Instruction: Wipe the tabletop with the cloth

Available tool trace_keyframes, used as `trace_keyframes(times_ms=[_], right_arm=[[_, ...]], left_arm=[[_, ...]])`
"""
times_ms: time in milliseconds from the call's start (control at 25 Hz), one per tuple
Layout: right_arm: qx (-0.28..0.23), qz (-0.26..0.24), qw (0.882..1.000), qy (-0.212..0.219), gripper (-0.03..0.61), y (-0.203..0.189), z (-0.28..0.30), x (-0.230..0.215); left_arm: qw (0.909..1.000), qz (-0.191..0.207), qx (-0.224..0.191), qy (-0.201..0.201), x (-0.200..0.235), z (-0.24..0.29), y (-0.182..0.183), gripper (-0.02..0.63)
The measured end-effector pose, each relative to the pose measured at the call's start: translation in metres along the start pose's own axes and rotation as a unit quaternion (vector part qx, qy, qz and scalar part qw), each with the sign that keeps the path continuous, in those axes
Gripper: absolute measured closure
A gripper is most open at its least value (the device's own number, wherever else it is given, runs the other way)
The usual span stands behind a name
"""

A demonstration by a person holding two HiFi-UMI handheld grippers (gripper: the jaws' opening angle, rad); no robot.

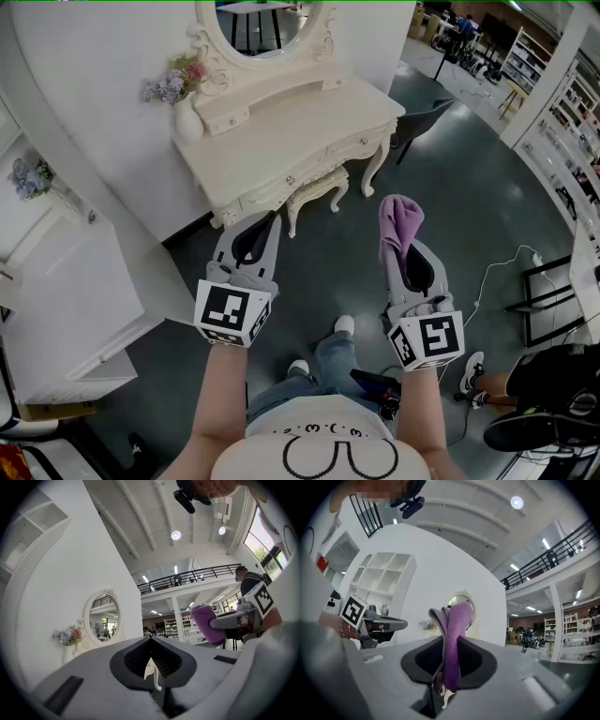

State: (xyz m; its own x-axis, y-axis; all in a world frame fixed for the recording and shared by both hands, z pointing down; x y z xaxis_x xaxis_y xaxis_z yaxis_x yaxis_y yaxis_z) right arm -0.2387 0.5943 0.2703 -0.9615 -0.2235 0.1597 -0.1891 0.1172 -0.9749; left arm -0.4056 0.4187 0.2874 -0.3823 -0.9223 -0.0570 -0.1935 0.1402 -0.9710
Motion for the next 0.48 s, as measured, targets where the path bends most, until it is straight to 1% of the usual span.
trace_keyframes(times_ms=[160, 320, 480], right_arm=[[0.005, 0.016, 1.0, -0.005, 0.512, -0.009, 0.008, -0.013], [0.0, 0.025, 1.0, 0.004, 0.512, -0.019, 0.026, -0.03], [-0.007, 0.018, 1.0, 0.007, 0.512, -0.026, 0.053, -0.052]], left_arm=[[1.0, 0.002, 0.001, 0.0, 0.0, 0.014, -0.005, 0.617], [0.9999, 0.008, 0.003, 0.007, 0.004, 0.034, -0.01, 0.617], [0.9998, -0.013, 0.002, 0.013, 0.011, 0.066, -0.018, 0.617]])
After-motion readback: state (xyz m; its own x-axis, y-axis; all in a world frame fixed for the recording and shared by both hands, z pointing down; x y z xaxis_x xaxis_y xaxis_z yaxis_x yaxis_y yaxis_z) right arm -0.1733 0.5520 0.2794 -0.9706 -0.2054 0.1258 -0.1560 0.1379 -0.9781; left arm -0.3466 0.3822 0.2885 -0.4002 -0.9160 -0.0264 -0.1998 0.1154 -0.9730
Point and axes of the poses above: the fingertips, and each gripper's own axes: z forward along the fingers, x to its left, y out of its top, the point moved 7 cm from there along -z, backward along the fingers, and after that the axes turned 7 degrees about -x, right-handed, at the moved point
